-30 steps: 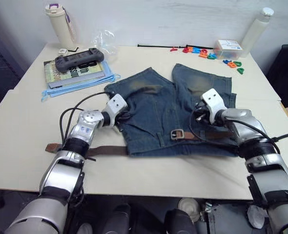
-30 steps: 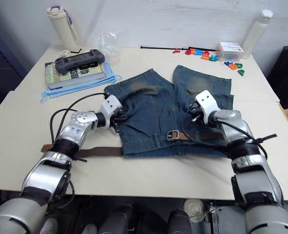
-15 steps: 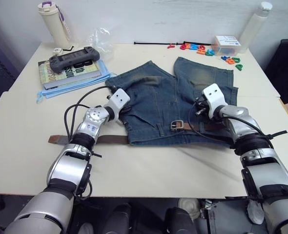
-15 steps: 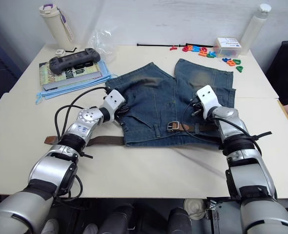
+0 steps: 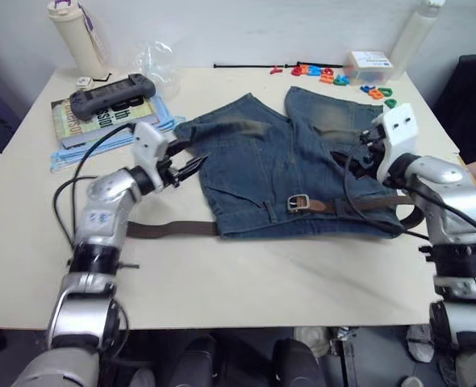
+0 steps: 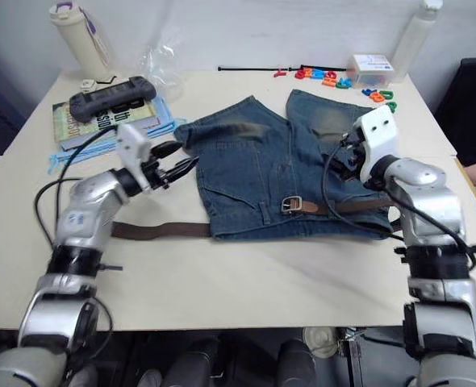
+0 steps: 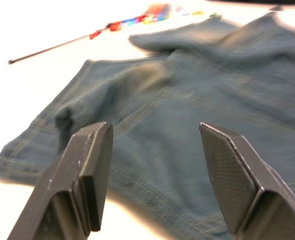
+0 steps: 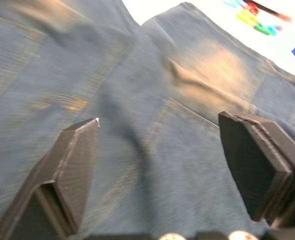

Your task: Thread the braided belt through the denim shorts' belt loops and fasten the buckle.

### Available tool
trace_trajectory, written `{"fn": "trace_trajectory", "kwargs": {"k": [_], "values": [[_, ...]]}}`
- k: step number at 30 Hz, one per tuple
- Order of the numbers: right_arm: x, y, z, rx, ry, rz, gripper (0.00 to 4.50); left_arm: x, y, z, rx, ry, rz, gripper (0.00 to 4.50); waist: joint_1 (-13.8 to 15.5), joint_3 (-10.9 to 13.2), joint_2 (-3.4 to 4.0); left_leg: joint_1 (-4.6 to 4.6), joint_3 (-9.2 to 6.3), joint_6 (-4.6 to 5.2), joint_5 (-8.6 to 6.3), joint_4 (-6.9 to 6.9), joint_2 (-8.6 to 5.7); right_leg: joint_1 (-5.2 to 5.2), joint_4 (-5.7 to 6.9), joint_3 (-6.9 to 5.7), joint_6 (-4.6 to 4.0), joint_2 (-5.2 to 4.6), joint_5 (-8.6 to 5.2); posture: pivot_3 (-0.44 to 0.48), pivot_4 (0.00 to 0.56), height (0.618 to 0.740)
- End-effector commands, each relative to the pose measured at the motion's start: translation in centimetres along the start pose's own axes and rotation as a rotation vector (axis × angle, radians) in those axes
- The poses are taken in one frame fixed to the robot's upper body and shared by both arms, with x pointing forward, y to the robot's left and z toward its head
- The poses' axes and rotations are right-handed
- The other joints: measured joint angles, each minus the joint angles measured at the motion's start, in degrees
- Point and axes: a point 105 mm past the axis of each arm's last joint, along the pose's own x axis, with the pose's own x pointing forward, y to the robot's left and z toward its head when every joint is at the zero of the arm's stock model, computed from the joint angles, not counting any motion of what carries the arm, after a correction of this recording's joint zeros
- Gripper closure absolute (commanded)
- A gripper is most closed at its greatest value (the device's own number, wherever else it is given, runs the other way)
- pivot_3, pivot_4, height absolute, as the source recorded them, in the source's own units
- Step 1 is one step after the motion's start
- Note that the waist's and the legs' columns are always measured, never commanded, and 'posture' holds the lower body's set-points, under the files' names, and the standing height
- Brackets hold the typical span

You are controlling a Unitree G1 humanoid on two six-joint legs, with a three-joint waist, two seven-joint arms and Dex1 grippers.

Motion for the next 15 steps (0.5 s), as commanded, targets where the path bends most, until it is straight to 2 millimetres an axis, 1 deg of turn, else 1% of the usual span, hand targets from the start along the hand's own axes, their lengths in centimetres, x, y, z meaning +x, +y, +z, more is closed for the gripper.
{"fn": "trace_trajectory", "kwargs": {"k": [1, 3, 4, 6, 7, 9, 11, 13, 15], "values": [[-4.2, 6.1, 4.1, -0.017, -0.166, 0.259, 0.53, -5.4, -2.4, 5.4, -0.302, -0.150, -0.063, 1.41, 0.00, 0.01, 0.01, -0.01, 0.01, 0.00, 0.00, 0.01, 0.03, -0.01, 0.00, 0.02, 0.00, 0.02, 0.00, 0.000, 0.150, 0.684], [-5.4, 8.0, 4.1, 0.036, -0.191, 0.351, 0.53, -7.6, -2.9, 5.4, -0.496, -0.175, -0.055, 1.41, 0.15, 0.01, 0.02, 0.01, -0.05, -0.02, 0.00, 0.03, 0.10, 0.02, 0.00, 0.14, 0.00, 0.11, 0.00, 0.000, 0.150, 0.684], [-5.9, 8.6, 3.8, 0.053, -0.190, 0.380, 0.53, -8.6, -3.3, 5.3, -0.571, -0.181, -0.059, 1.41, 0.29, 0.01, 0.02, 0.02, -0.06, -0.02, 0.00, 0.06, 0.11, 0.04, -0.01, 0.17, -0.01, 0.13, 0.00, 0.000, 0.150, 0.684], [-6.4, 9.5, 2.5, 0.071, -0.149, 0.411, 0.53, -11.0, -5.2, 3.9, -0.744, -0.142, -0.075, 1.41, 0.78, 0.02, 0.03, 0.19, -0.06, -0.05, -0.01, 0.13, 0.14, 0.23, -0.08, 0.23, -0.03, 0.20, -0.02, 0.000, 0.150, 0.684], [-6.5, 9.8, 2.2, 0.076, -0.137, 0.416, 0.53, -11.7, -5.7, 3.5, -0.797, -0.123, -0.072, 1.41, 0.78, 0.01, 0.04, 0.18, -0.13, -0.05, -0.01, 0.14, 0.19, 0.28, -0.14, 0.33, -0.03, 0.25, -0.02, 0.000, 0.150, 0.684], [-6.5, 10.2, 1.5, 0.090, -0.115, 0.423, 0.53, -12.9, -7.0, 2.4, -0.929, -0.095, -0.037, 1.41, 0.89, 0.04, 0.05, 0.50, -0.08, -0.11, -0.17, 0.09, 0.21, 0.42, -0.05, 0.66, -0.04, 0.37, -0.02, 0.000, 0.150, 0.684], [-6.3, 10.6, 0.7, 0.084, -0.080, 0.428, 0.53, -13.9, -7.6, 1.3, -1.044, -0.067, 0.031, 1.41, 1.40, 0.05, 0.05, 0.54, -0.01, -0.15, -0.19, 0.10, 0.23, 0.35, -0.05, 1.66, -0.06, 0.69, -0.09, 0.000, 0.150, 0.684], [-6.0, 10.9, -0.5, 0.048, -0.032, 0.424, 0.53, -14.7, -7.9, -1.5, -1.134, 0.006, 0.173, 1.41, 2.16, 0.04, 0.05, 0.60, 0.08, -0.24, -0.27, 0.10, 0.25, 0.35, -0.11, 2.01, -0.08, 0.77, -0.22, 0.000, 0.150, 0.684], [-5.7, 11.2, -1.0, 0.019, -0.009, 0.423, 0.53, -15.1, -8.3, -3.6, -1.189, 0.079, 0.275, 1.41, 2.42, 0.04, 0.05, 0.70, 0.24, -0.28, -0.35, 0.09, 0.25, 0.33, -0.12, 2.28, -0.06, 0.78, -0.38, 0.000, 0.150, 0.684]]}}
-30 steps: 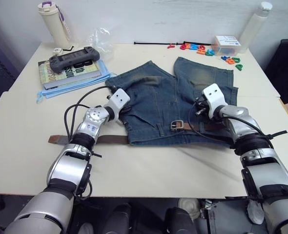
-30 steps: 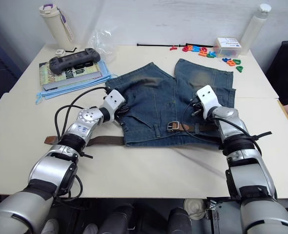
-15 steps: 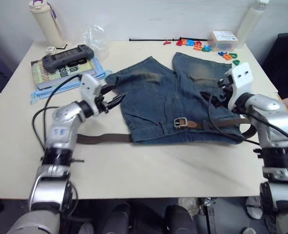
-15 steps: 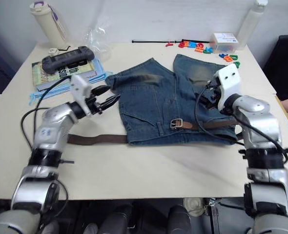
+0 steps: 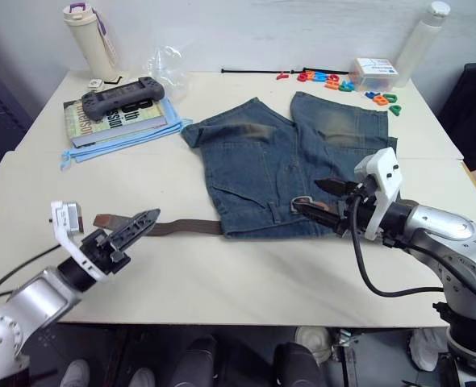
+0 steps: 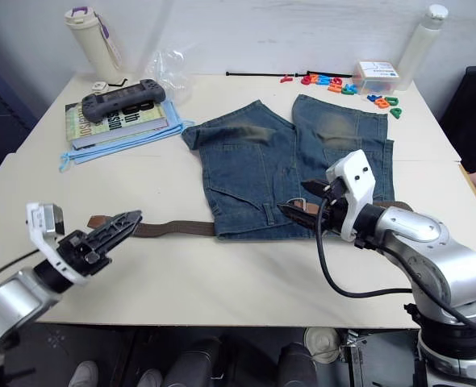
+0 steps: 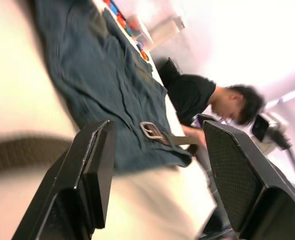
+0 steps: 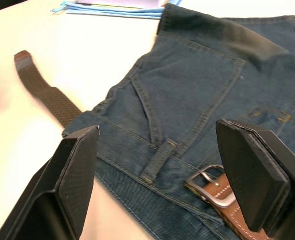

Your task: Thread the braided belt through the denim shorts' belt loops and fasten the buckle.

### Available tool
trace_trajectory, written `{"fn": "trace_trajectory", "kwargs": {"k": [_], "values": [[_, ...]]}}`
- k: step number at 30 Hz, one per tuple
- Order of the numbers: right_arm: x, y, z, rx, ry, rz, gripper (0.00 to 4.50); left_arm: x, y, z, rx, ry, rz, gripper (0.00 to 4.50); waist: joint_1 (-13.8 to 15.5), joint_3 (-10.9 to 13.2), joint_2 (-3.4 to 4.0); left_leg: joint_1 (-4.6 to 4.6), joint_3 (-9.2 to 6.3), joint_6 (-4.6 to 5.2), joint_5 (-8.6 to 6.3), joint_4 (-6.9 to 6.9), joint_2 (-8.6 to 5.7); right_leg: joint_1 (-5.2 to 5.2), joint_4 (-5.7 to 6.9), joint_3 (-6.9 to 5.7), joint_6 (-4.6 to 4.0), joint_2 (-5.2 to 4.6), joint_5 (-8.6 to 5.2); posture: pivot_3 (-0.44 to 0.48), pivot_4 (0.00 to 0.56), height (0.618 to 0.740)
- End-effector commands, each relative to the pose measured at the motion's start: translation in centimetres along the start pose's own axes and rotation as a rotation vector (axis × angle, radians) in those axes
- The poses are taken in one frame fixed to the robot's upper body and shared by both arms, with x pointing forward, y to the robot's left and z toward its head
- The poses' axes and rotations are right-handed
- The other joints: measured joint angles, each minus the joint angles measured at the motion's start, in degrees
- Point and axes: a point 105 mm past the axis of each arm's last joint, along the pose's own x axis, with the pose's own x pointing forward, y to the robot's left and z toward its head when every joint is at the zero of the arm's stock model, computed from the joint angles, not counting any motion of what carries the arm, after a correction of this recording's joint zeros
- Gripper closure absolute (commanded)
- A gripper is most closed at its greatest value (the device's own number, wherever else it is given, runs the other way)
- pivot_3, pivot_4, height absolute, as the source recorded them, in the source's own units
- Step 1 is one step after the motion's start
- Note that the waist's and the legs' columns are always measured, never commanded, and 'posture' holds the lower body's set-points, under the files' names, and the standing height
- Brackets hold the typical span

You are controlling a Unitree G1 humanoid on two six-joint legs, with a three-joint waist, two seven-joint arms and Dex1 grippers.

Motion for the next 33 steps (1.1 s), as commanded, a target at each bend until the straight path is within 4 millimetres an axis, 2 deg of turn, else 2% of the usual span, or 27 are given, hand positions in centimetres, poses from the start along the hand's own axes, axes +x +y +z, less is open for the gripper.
{"fn": "trace_trajectory", "kwargs": {"k": [1, 6, 8, 11, 14, 20, 23, 27, 31, 33], "values": [[0.6, 0.6, -0.6, -0.079, 0.039, -0.002, 0.53, -0.6, 2.4, -2.0, -0.096, 0.007, 0.208, 1.41, 0.32, 0.00, 0.00, 0.07, 0.17, -0.01, -0.06, -0.03, 0.02, -0.05, 0.01, 0.17, 0.01, 0.00, -0.08, 0.000, 0.150, 0.684], [1.5, 1.3, -0.2, -0.104, 0.031, 0.018, 0.53, -0.6, 3.4, -3.1, -0.235, -0.034, 0.336, 1.41, 0.94, 0.01, -0.02, 0.16, 0.71, -0.31, -0.46, -0.01, 0.17, -0.39, 0.10, 0.77, 0.01, 0.10, -0.20, 0.000, 0.150, 0.684], [1.7, 1.5, 0.1, -0.105, 0.023, 0.023, 0.53, -0.2, 3.5, -2.7, -0.268, -0.091, 0.364, 1.41, 1.27, 0.01, -0.02, 0.20, 0.85, -0.36, -0.56, 0.00, 0.20, -0.42, 0.07, 0.91, 0.01, 0.11, -0.20, 0.000, 0.150, 0.684], [2.0, 1.7, 0.3, -0.111, 0.018, 0.024, 0.53, 1.3, 3.8, -2.1, -0.367, -0.187, 0.411, 1.41, 1.84, 0.01, -0.02, 0.21, 0.94, -0.37, -0.60, 0.04, 0.23, -0.42, 0.05, 0.94, 0.01, 0.14, -0.20, 0.000, 0.150, 0.684], [2.2, 2.0, 0.5, -0.123, 0.017, 0.035, 0.53, 2.7, 4.3, -2.1, -0.433, -0.200, 0.444, 1.41, 2.49, 0.03, -0.08, 0.19, 0.97, -0.36, -0.68, 0.16, 0.23, -0.39, 0.05, 0.95, 0.02, 0.17, -0.19, 0.000, 0.150, 0.684], [1.9, 2.2, 1.2, -0.141, 0.003, 0.053, 0.53, 5.0, 4.6, -2.0, -0.536, -0.215, 0.415, 1.41, 2.80, 0.05, -0.08, 0.18, 1.08, -0.32, -0.91, 0.47, 0.41, -0.29, 0.06, 1.02, 0.05, 0.41, -0.18, 0.000, 0.150, 0.684], [1.4, 2.5, 1.9, -0.129, -0.037, 0.078, 0.53, 6.2, 4.0, -3.0, -0.565, -0.175, 0.384, 1.41, 3.14, 0.05, -0.09, 0.16, 1.12, -0.38, -1.17, 0.87, 0.94, -0.12, -0.08, 1.05, 0.01, 0.95, -0.16, 0.000, 0.150, 0.684], [0.5, 3.4, 3.3, -0.062, -0.119, 0.168, 0.53, 7.2, 3.3, -4.0, -0.607, -0.146, 0.355, 1.41, 3.15, 0.05, -0.09, 0.17, 1.17, -0.53, -1.29, 0.88, 1.08, -0.10, -0.22, 1.07, -0.02, 1.08, -0.17, 0.000, 0.150, 0.684], [0.0, 3.7, 3.4, -0.052, -0.117, 0.228, 0.53, 7.6, 4.3, -4.2, -0.646, -0.159, 0.375, 1.41, 3.12, 0.05, -0.09, 0.18, 1.19, -0.52, -1.30, 0.87, 1.13, -0.09, -0.43, 1.07, -0.05, 1.14, -0.16, 0.000, 0.150, 0.684], [0.0, 3.5, 3.2, -0.057, -0.105, 0.225, 0.53, 7.4, 6.3, -3.4, -0.665, -0.247, 0.447, 1.41, 3.25, 0.05, -0.08, 0.20, 1.19, -0.52, -1.30, 0.87, 1.13, -0.07, -0.44, 1.06, -0.05, 1.14, -0.17, 0.000, 0.150, 0.684]]}}
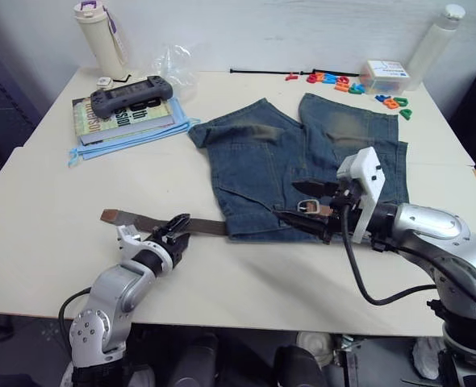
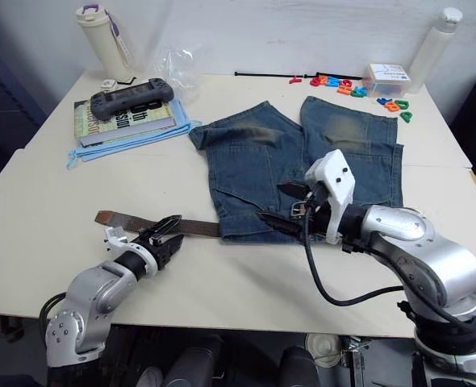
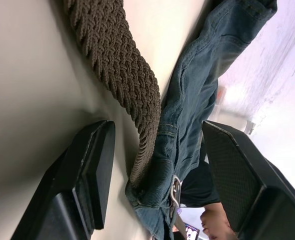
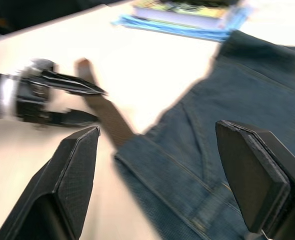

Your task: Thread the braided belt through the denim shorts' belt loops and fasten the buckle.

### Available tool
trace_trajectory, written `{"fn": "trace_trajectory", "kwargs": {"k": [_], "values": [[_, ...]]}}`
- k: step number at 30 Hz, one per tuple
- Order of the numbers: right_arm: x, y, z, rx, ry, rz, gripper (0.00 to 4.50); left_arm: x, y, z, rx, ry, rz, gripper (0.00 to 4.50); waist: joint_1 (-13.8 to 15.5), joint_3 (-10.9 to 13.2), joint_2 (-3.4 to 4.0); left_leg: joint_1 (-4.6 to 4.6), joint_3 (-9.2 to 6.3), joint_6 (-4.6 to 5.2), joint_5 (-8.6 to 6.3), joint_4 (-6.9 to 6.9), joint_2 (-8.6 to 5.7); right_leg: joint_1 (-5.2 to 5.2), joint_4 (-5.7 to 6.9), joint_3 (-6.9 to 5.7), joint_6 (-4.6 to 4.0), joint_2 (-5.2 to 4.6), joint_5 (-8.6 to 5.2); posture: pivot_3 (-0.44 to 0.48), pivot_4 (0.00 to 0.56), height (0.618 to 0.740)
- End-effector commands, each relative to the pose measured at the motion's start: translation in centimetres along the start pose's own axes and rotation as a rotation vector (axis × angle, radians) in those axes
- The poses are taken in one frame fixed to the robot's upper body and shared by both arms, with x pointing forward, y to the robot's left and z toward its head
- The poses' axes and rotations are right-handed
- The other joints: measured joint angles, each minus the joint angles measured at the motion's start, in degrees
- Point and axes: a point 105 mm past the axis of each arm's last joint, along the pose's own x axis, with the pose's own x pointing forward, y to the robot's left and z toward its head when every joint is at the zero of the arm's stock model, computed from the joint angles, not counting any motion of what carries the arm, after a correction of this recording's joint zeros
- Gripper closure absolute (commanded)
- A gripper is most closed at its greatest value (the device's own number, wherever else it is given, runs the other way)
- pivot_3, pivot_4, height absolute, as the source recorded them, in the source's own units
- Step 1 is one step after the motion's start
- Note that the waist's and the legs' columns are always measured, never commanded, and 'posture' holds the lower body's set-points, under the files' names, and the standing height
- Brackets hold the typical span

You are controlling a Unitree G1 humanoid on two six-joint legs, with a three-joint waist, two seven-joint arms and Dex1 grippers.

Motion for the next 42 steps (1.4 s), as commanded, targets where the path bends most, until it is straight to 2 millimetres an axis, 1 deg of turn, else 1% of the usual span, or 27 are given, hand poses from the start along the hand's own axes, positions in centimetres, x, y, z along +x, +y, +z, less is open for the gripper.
{"fn": "trace_trajectory", "kwargs": {"k": [1, 3, 5, 11, 14, 16, 17, 19, 22, 23, 25, 26, 28, 29, 31, 32, 34, 36, 37, 38, 39, 42], "values": [[-0.5, 0.3, 0.9, -0.042, -0.015, 0.030, 0.53, 1.0, 1.6, 2.4, -0.058, -0.137, 0.062, 1.41, 0.16, 0.00, 0.01, 0.01, 0.01, -0.02, -0.01, 0.00, -0.01, 0.01, 0.00, 0.00, 0.00, -0.01, 0.00, 0.000, 0.150, 0.684], [-0.5, 0.1, 0.8, -0.046, -0.003, 0.025, 0.53, 1.1, 2.3, 4.0, -0.069, -0.221, 0.084, 1.41, 0.27, -0.01, 0.01, 0.05, 0.03, -0.04, -0.04, 0.05, 0.00, 0.08, -0.01, 0.00, -0.01, -0.01, 0.01, 0.000, 0.150, 0.684], [-0.6, 0.0, 0.7, -0.050, 0.005, 0.021, 0.53, 1.2, 2.7, 4.8, -0.084, -0.269, 0.100, 1.41, 0.15, -0.03, 0.04, 0.06, 0.06, -0.07, -0.05, 0.04, 0.04, 0.06, 0.00, 0.00, -0.03, 0.03, 0.02, 0.000, 0.150, 0.684], [-0.7, -0.3, 0.6, -0.062, 0.023, 0.006, 0.53, 1.4, 3.0, 5.4, -0.114, -0.352, 0.141, 1.41, -0.08, -0.05, 0.08, 0.13, 0.14, -0.16, -0.08, 0.04, 0.27, 0.07, -0.02, 0.02, -0.14, 0.21, 0.08, 0.000, 0.150, 0.684], [-0.7, -0.4, 0.6, -0.068, 0.029, -0.004, 0.47, 1.5, 3.2, 5.7, -0.112, -0.378, 0.168, 2.26, -0.13, -0.05, 0.08, 0.13, 0.16, -0.19, -0.10, 0.04, 0.33, 0.06, -0.07, 0.02, -0.18, 0.26, 0.10, 0.000, 0.150, 0.684], [-0.8, -0.5, 0.6, -0.070, 0.029, -0.009, 0.47, 1.7, 3.1, 6.0, -0.115, -0.400, 0.171, 3.16, -0.10, -0.05, 0.07, 0.13, 0.18, -0.24, -0.12, 0.04, 0.42, 0.05, -0.10, 0.05, -0.20, 0.37, 0.11, 0.000, 0.150, 0.684], [-0.8, -0.5, 0.6, -0.070, 0.029, -0.012, 0.47, 1.9, 3.1, 6.1, -0.119, -0.406, 0.173, 3.72, -0.08, -0.05, 0.08, 0.12, 0.18, -0.28, -0.15, 0.04, 0.50, 0.05, -0.15, 0.06, -0.23, 0.46, 0.12, 0.000, 0.150, 0.684], [-0.9, -0.6, 0.7, -0.073, 0.030, -0.019, 0.47, 2.2, 2.8, 6.4, -0.123, -0.417, 0.166, 4.47, 0.05, -0.13, 0.23, 0.12, 0.19, -0.36, -0.20, 0.05, 0.70, 0.07, -0.28, 0.09, -0.31, 0.69, 0.17, 0.000, 0.150, 0.684], [-1.0, -0.7, 0.8, -0.074, 0.029, -0.034, 0.47, 2.7, 1.8, 6.8, -0.078, -0.425, 0.109, 4.47, 0.12, -0.29, 0.49, 0.13, 0.21, -0.51, -0.17, 0.03, 0.88, 0.05, -0.29, 0.07, -0.45, 0.88, 0.19, 0.000, 0.150, 0.684], [-1.0, -0.7, 0.8, -0.074, 0.030, -0.039, 0.47, 2.8, 1.1, 7.1, -0.030, -0.430, 0.073, 4.47, 0.14, -0.31, 0.53, 0.16, 0.22, -0.57, -0.16, 0.02, 0.93, 0.05, -0.27, 0.07, -0.51, 0.93, 0.19, 0.000, 0.150, 0.684], [-1.1, -0.6, 0.8, -0.069, 0.030, -0.047, 0.47, 2.8, -0.3, 7.7, 0.129, -0.444, 0.028, 4.47, 0.15, -0.30, 0.53, 0.17, 0.39, -0.68, -0.10, -0.02, 0.94, 0.03, -0.23, 0.01, -0.63, 1.03, 0.19, 0.000, 0.150, 0.684], [-1.2, -0.6, 0.7, -0.062, 0.027, -0.055, 0.47, 2.9, -2.1, 7.7, 0.353, -0.441, -0.015, 4.47, 0.08, -0.25, 0.45, 0.16, 0.50, -0.76, -0.07, -0.02, 0.95, 0.00, -0.19, -0.02, -0.72, 1.10, 0.18, 0.000, 0.150, 0.684], [-1.2, -0.7, 0.7, -0.051, 0.024, -0.065, 0.47, 3.0, -3.9, 7.3, 0.658, -0.418, -0.061, 4.47, -0.18, -0.08, 0.18, 0.04, 0.63, -0.94, -0.06, -0.04, 1.05, -0.25, -0.09, -0.01, -0.93, 1.29, 0.17, 0.000, 0.150, 0.684], [-1.2, -0.8, 0.7, -0.032, 0.018, -0.084, 0.47, 3.2, -5.1, 6.4, 0.916, -0.399, -0.087, 4.47, -0.19, -0.02, 0.09, -0.01, 0.65, -0.98, -0.09, -0.06, 1.13, -0.33, -0.08, 0.02, -0.99, 1.39, 0.17, 0.000, 0.150, 0.684], [-1.2, -1.1, 0.6, 0.002, 0.007, -0.112, 0.47, 3.5, -6.0, 4.8, 1.258, -0.363, -0.124, 4.47, -0.08, 0.02, 0.05, -0.15, 0.70, -0.97, -0.09, -0.13, 1.19, -0.52, 0.01, 0.06, -1.07, 1.50, 0.14, 0.000, 0.150, 0.684], [-1.2, -1.2, 0.6, 0.023, -0.001, -0.121, 0.47, 3.6, -6.2, 4.2, 1.377, -0.349, -0.135, 4.47, 0.06, 0.02, 0.06, -0.25, 0.77, -0.82, 0.00, -0.17, 1.20, -0.64, 0.09, 0.12, -1.08, 1.50, 0.14, 0.000, 0.150, 0.684], [-0.7, -1.2, 0.8, 0.080, -0.032, -0.124, 0.47, 3.8, -6.6, 2.5, 1.727, -0.335, -0.176, 4.47, 0.07, 0.03, 0.06, -0.39, 0.76, -0.78, 0.01, -0.18, 1.22, -0.73, 0.02, 0.10, -1.07, 1.50, 0.14, 0.000, 0.150, 0.684], [-0.1, -1.1, 0.9, 0.133, -0.058, -0.131, 0.47, 3.9, -6.5, 1.2, 1.987, -0.306, -0.222, 4.47, -0.08, 0.05, 0.10, -0.63, 0.83, -0.77, 0.02, -0.17, 1.29, -0.98, -0.03, 0.04, -1.08, 1.53, 0.14, 0.000, 0.150, 0.684], [0.1, -1.1, 1.0, 0.151, -0.065, -0.136, 0.47, 4.0, -6.4, 0.9, 2.055, -0.296, -0.236, 4.47, -0.22, 0.07, 0.13, -0.73, 0.83, -0.77, 0.03, -0.18, 1.31, -1.07, -0.01, 0.03, -1.08, 1.54, 0.14, 0.000, 0.150, 0.684], [0.5, -1.1, 0.9, 0.184, -0.070, -0.139, 0.47, 4.0, -6.3, 0.6, 2.177, -0.296, -0.252, 4.47, -0.37, 0.11, 0.19, -0.80, 0.85, -0.78, 0.03, -0.16, 1.38, -1.14, 0.00, 0.02, -1.09, 1.59, 0.14, 0.000, 0.150, 0.684], [0.8, -1.0, 0.8, 0.206, -0.072, -0.142, 0.47, 4.0, -6.2, 0.3, 2.263, -0.294, -0.269, 4.47, -0.48, 0.12, 0.22, -0.83, 0.87, -0.81, 0.05, -0.17, 1.43, -1.18, 0.00, 0.03, -1.12, 1.62, 0.16, 0.000, 0.150, 0.684], [1.9, -0.6, 0.5, 0.276, -0.086, -0.143, 0.47, 4.0, -5.8, -0.2, 2.453, -0.297, -0.319, 4.47, -0.44, 0.13, 0.24, -0.85, 0.87, -0.91, 0.11, -0.22, 1.55, -1.29, 0.11, 0.02, -1.23, 1.70, 0.12, 0.000, 0.150, 0.684]]}}
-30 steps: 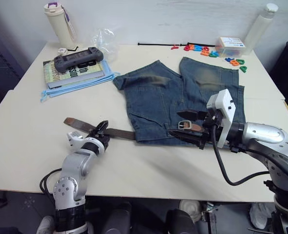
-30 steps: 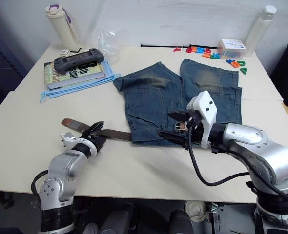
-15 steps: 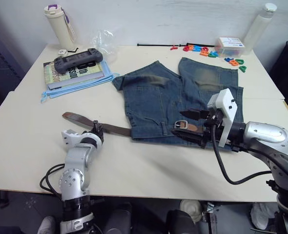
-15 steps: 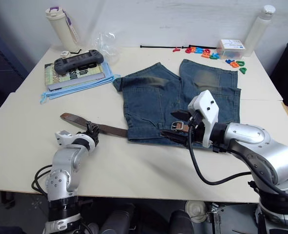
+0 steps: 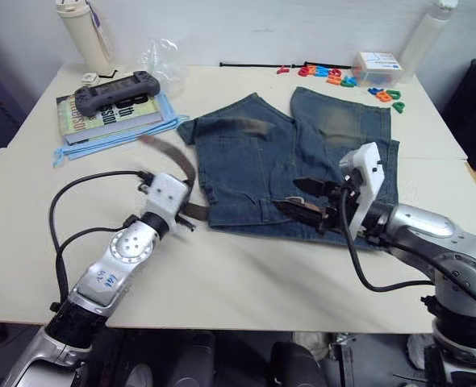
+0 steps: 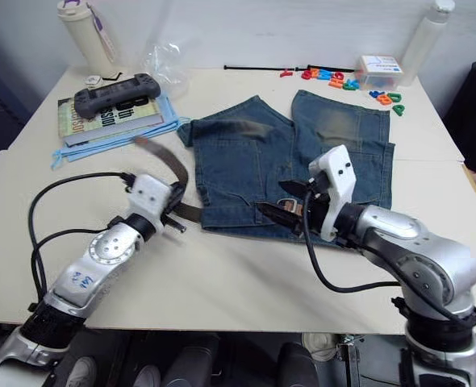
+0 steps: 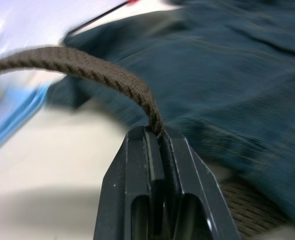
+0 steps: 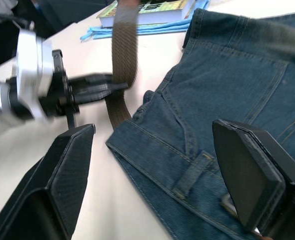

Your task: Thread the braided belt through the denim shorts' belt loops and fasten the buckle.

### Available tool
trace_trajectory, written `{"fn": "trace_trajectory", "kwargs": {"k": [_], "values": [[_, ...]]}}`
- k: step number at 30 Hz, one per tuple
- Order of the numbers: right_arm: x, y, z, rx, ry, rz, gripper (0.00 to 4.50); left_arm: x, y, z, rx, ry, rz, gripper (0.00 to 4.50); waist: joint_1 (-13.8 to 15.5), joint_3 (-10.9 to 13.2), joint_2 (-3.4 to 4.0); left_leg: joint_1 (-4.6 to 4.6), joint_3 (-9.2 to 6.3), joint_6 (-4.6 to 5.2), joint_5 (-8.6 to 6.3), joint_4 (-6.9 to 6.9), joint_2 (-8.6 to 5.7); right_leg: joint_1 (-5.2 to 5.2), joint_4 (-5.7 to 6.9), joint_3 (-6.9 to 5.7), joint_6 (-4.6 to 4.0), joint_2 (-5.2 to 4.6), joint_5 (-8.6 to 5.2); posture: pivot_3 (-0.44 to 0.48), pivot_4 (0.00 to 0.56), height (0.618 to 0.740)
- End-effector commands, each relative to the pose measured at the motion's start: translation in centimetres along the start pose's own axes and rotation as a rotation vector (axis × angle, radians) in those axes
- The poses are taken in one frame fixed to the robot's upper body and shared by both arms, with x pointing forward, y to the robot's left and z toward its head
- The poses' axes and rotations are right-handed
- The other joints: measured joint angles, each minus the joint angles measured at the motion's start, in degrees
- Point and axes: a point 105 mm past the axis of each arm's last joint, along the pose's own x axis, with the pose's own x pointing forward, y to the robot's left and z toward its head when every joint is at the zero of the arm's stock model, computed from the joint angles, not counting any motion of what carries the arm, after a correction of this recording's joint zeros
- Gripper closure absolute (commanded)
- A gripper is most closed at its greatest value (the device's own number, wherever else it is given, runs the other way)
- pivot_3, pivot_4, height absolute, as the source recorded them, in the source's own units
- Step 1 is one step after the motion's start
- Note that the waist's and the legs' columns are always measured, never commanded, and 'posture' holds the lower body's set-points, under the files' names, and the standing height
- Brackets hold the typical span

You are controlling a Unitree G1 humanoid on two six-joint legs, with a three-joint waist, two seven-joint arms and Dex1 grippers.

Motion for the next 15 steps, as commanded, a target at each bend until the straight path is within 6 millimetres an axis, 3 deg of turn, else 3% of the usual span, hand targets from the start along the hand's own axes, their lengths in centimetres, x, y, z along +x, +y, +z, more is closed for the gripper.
{"fn": "trace_trajectory", "kwargs": {"k": [1, 9, 15], "values": [[0.9, 0.4, 0.4, 0.081, -0.050, -0.008, 0.47, 0.0, -0.2, 1.1, 0.254, -0.086, -0.037, 4.47, 0.00, 0.00, 0.00, -0.01, 0.00, -0.02, 0.01, 0.01, 0.04, -0.03, 0.04, -0.01, -0.03, 0.02, -0.01, 0.000, 0.150, 0.684], [3.9, 1.1, -0.8, 0.298, -0.087, -0.023, 0.47, 0.2, -1.0, 1.3, 0.387, -0.147, -0.096, 4.47, -0.41, 0.01, 0.01, -0.07, 0.51, -0.05, 0.03, 0.04, 0.44, -0.65, 0.70, -0.02, -0.20, -0.03, -0.05, 0.000, 0.150, 0.684], [4.3, 1.4, -1.5, 0.372, -0.088, -0.038, 0.47, 0.3, -0.9, 1.3, 0.379, -0.156, -0.083, 4.47, -1.34, 0.01, 0.02, -0.06, 0.56, -0.04, 0.04, 0.09, 0.51, -0.72, 0.85, -0.03, -0.22, -0.04, -0.05, 0.000, 0.150, 0.684]]}}
